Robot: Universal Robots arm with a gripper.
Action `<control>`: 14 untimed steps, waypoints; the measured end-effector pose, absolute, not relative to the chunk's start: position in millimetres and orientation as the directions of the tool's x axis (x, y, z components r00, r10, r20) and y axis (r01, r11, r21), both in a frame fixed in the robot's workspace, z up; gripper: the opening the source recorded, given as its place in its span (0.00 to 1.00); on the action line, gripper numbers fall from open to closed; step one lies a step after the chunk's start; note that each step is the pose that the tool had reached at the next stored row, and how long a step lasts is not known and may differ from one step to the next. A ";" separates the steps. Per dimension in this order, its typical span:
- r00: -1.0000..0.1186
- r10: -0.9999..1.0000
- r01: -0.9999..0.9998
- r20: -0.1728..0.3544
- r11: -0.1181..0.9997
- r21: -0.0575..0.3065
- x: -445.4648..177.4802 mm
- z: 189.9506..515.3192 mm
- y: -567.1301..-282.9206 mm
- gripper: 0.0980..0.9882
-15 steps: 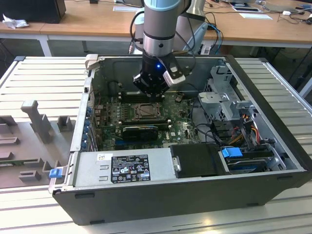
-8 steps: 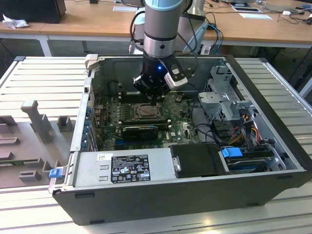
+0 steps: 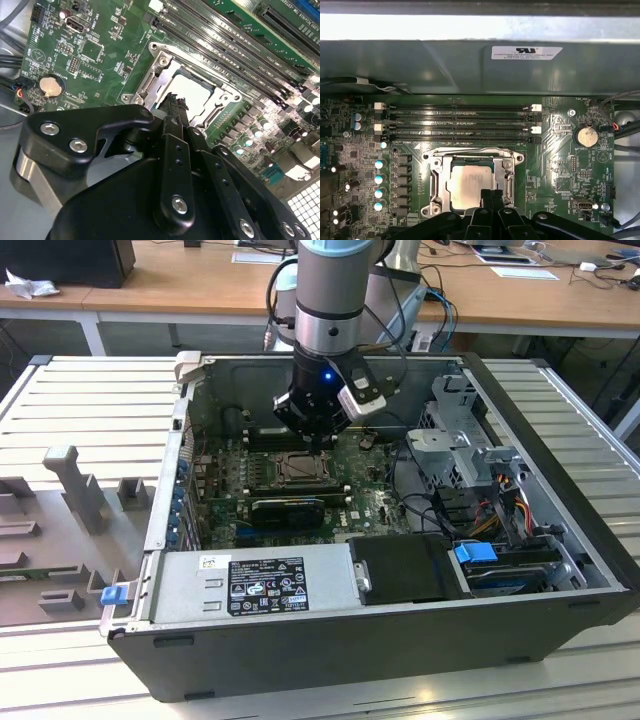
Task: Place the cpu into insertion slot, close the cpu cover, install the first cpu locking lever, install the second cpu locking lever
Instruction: 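Install the second cpu locking lever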
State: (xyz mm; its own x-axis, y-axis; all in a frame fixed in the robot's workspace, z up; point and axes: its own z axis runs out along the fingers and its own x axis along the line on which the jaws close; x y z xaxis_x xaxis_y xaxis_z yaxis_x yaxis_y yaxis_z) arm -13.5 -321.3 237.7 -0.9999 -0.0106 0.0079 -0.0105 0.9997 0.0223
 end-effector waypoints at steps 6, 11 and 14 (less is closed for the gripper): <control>-1.000 -0.011 -0.010 0.008 1.000 0.022 -13.5 237.7 -323.8 0.01; -1.000 -0.010 -0.010 0.008 1.000 0.022 -13.5 237.7 -326.5 0.01; -1.000 -0.010 -0.010 0.008 1.000 0.022 -13.4 237.6 -329.8 0.01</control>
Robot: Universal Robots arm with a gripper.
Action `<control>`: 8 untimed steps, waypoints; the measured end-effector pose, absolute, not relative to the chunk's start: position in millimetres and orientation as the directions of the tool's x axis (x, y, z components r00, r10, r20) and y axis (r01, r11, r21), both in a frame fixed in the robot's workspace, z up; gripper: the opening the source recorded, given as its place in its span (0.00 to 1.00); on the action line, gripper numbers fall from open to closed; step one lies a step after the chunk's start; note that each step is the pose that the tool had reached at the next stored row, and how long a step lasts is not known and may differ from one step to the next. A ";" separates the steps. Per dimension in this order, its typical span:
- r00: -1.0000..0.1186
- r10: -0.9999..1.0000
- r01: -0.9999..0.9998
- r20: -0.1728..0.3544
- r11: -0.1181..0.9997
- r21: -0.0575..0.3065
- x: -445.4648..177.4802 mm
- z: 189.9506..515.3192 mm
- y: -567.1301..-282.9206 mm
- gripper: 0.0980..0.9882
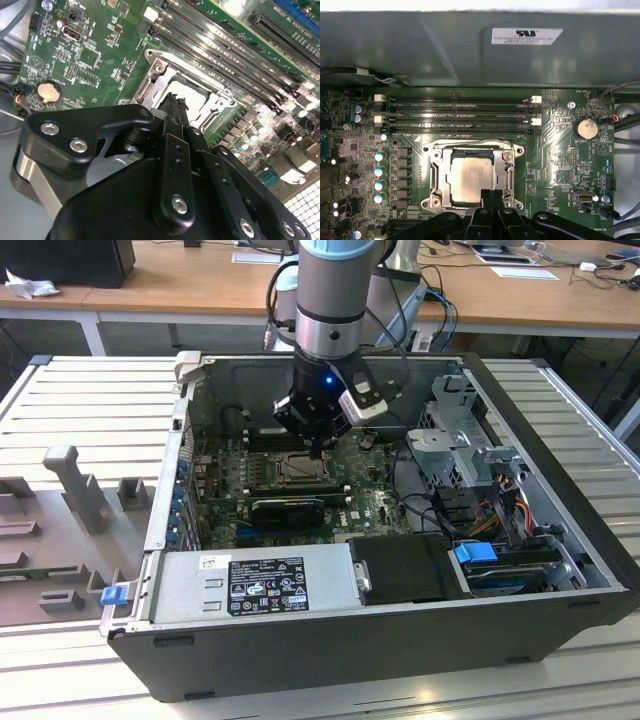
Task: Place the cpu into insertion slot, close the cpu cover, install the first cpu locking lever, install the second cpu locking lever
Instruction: 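Install the second cpu locking lever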
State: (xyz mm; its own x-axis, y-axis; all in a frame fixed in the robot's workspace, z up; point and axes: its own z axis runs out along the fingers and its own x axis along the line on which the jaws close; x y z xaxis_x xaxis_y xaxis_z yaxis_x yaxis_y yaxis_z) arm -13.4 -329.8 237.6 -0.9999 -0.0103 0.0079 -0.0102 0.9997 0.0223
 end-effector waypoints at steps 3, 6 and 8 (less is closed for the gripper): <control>-1.000 -0.010 -0.010 0.008 1.000 0.022 -13.4 237.5 -335.0 0.01; -1.000 -0.010 -0.010 0.008 1.000 0.022 -13.4 240.1 -336.1 0.01; -1.000 -0.010 -0.010 0.008 1.000 0.022 -13.4 246.0 -337.0 0.01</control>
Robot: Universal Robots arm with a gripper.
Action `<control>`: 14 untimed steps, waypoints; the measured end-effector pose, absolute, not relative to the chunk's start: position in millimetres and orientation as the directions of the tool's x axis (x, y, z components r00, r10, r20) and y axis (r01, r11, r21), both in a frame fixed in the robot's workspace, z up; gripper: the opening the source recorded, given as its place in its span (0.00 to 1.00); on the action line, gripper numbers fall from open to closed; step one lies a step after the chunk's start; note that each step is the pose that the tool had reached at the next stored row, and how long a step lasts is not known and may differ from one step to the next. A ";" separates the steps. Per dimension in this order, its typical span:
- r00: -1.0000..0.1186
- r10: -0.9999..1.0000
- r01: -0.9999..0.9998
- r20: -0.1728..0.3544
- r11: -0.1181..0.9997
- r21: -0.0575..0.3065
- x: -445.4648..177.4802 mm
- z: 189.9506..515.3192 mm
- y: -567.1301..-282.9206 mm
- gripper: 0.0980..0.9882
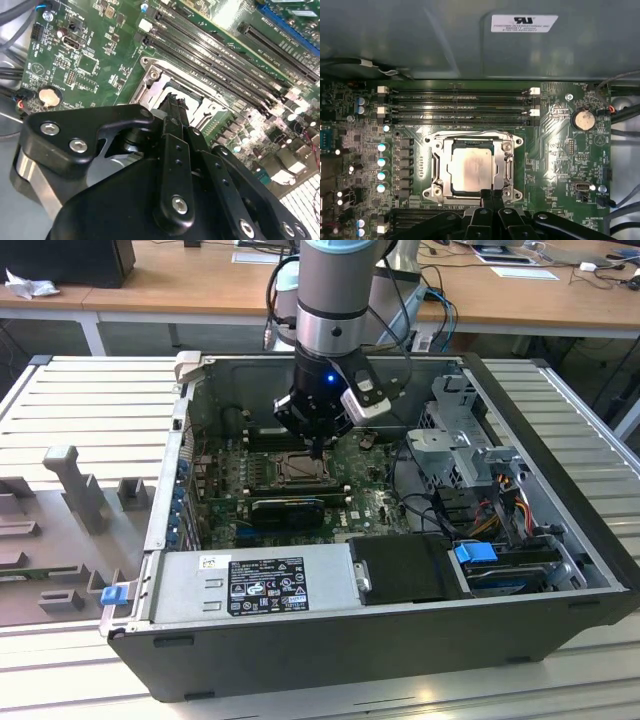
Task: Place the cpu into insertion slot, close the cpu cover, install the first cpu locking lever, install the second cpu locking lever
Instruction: 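Install the second cpu locking lever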
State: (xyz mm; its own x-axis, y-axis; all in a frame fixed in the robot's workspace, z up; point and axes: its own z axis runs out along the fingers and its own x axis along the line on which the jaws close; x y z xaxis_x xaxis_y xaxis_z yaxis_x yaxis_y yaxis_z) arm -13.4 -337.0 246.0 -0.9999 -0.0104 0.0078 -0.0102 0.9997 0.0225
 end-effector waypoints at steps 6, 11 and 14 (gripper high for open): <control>-1.000 -0.010 -0.010 0.008 1.000 0.022 -13.4 245.1 -347.1 0.01; -1.000 -0.010 -0.010 0.010 1.000 0.024 -14.0 238.1 -355.5 0.01; -1.000 -0.011 -0.011 0.010 0.999 0.031 -20.3 235.9 -357.9 0.01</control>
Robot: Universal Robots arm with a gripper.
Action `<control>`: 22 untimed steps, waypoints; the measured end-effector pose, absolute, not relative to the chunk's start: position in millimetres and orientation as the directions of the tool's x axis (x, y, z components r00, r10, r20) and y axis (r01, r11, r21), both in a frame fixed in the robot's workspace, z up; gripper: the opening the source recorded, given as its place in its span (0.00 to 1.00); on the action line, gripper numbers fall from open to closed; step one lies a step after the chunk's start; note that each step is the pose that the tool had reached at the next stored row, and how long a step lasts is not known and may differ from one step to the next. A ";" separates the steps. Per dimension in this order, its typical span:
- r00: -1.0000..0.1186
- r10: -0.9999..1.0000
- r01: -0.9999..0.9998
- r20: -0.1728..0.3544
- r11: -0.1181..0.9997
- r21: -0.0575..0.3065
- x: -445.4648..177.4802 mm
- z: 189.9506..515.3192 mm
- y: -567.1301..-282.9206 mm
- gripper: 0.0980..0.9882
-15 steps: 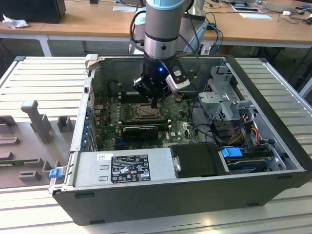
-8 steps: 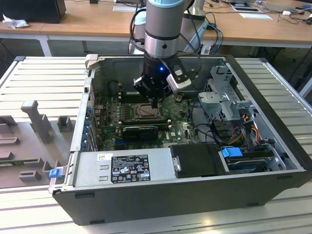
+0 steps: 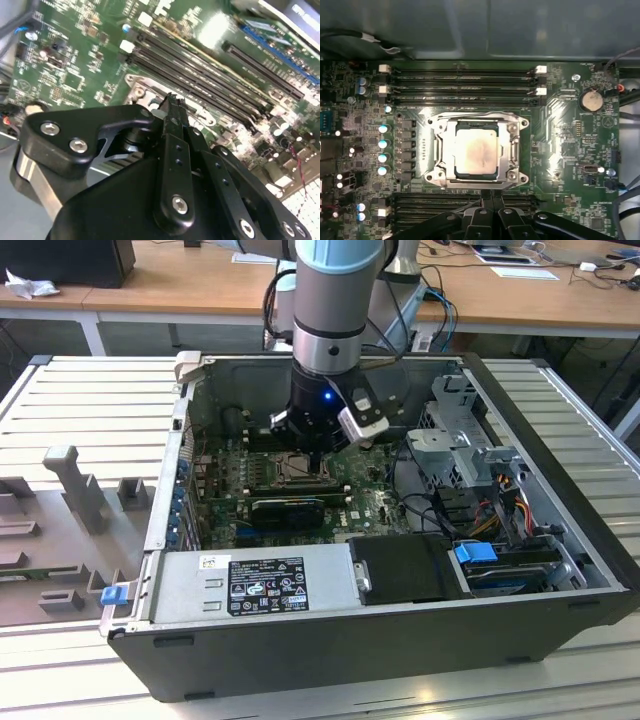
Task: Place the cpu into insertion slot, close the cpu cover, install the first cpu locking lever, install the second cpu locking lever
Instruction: 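Install the second cpu locking lever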
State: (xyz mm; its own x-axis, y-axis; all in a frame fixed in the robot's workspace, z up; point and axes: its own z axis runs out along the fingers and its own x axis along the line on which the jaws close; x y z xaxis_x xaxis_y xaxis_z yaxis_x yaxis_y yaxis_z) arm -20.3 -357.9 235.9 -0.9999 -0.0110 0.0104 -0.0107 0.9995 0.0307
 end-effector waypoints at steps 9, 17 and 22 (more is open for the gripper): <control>-1.000 -0.011 -0.011 0.010 0.999 0.037 -38.1 233.9 -363.8 0.01; -1.000 -0.013 -0.012 0.010 0.998 0.058 -44.9 233.1 -365.6 0.01; -0.999 -0.043 -0.042 0.009 0.995 0.085 -46.1 231.2 -367.7 0.01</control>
State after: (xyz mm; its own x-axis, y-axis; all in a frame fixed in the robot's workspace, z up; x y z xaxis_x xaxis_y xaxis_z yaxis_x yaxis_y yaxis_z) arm -46.1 -367.7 231.2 -0.9990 -0.0427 0.0092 -0.0417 0.9955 0.0854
